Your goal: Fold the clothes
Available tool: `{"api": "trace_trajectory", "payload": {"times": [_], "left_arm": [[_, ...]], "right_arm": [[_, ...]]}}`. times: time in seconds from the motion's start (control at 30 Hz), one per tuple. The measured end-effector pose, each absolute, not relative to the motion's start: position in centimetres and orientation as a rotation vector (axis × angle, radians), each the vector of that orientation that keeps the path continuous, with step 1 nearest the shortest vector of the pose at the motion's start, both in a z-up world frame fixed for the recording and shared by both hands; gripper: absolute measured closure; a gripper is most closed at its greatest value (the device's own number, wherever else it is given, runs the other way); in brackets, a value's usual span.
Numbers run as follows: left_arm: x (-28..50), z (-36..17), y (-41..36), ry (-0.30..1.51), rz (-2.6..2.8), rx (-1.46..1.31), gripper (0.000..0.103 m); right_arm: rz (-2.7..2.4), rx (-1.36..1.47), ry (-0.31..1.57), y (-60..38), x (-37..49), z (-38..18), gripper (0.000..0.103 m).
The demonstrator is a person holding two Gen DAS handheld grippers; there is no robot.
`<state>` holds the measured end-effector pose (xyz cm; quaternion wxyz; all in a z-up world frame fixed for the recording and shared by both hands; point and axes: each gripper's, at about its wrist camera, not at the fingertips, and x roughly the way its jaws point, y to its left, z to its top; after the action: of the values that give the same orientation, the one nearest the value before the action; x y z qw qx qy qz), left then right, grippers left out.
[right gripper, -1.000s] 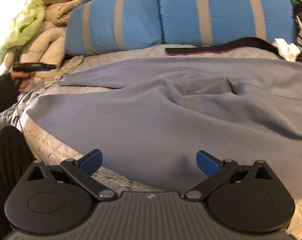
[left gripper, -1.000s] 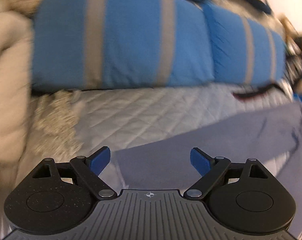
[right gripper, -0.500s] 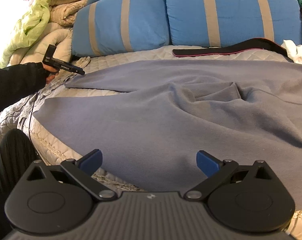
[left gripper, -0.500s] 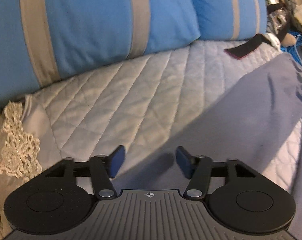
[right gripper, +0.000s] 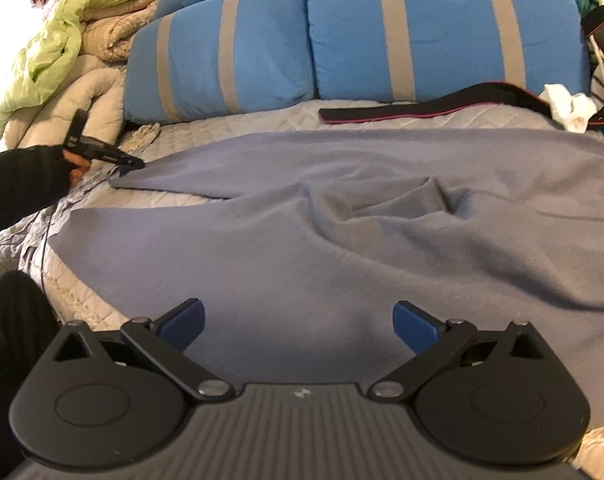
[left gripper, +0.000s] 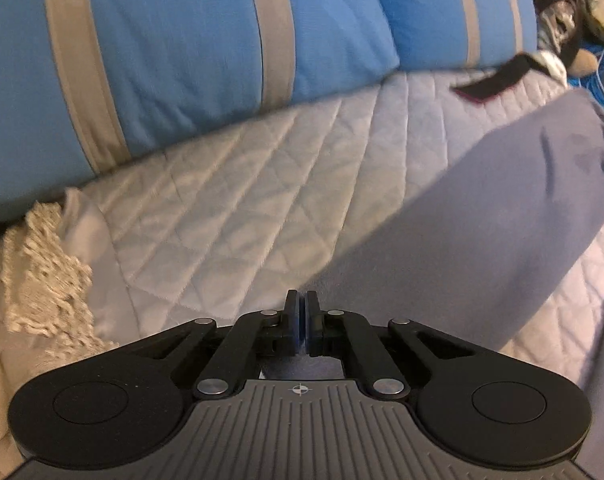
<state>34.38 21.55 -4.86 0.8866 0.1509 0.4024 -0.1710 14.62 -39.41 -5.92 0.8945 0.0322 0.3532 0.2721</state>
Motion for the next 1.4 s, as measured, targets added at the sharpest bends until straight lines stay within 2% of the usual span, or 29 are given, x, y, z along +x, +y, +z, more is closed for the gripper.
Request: {"api": "trace_trajectory", "payload": {"times": [0.23, 0.53, 1.03, 1.17, 1.37, 1.4], "left_arm": [[31.6, -1.4, 20.4, 0.732, -0.32, 0.351, 0.101], [29.8, -0.6, 18.3, 0.707, -0.244, 0.351, 0.101], [29.2, -1.2, 17.6, 0.728, -0.21, 0.279, 0.101], [29.4, -1.7, 17.7, 0.737, -0.205, 0.271, 0.101], [29.7, -2.5, 18.2, 0.748, -0.192, 0.254, 0.101], [29.8, -2.5, 18.3, 0.748, -0.188, 0.251, 0.101]], "right_arm": [[0.511, -0.039, 0.704, -41.6, 17.1, -2.7, 0.0], [0.38, -0.172, 0.708, -49.0, 24.6, -1.5, 0.0], [0.185, -0.255, 0.649, -55.7, 39.1, -4.6, 0.005], [0.179, -0.293, 0.663, -56.4, 42.9, -5.7, 0.012], [0.226, -0.374, 0.697, -56.3, 46.3, -7.6, 0.014], [0.239, -0.369, 0.702, -56.3, 46.7, -7.8, 0.019]]}}
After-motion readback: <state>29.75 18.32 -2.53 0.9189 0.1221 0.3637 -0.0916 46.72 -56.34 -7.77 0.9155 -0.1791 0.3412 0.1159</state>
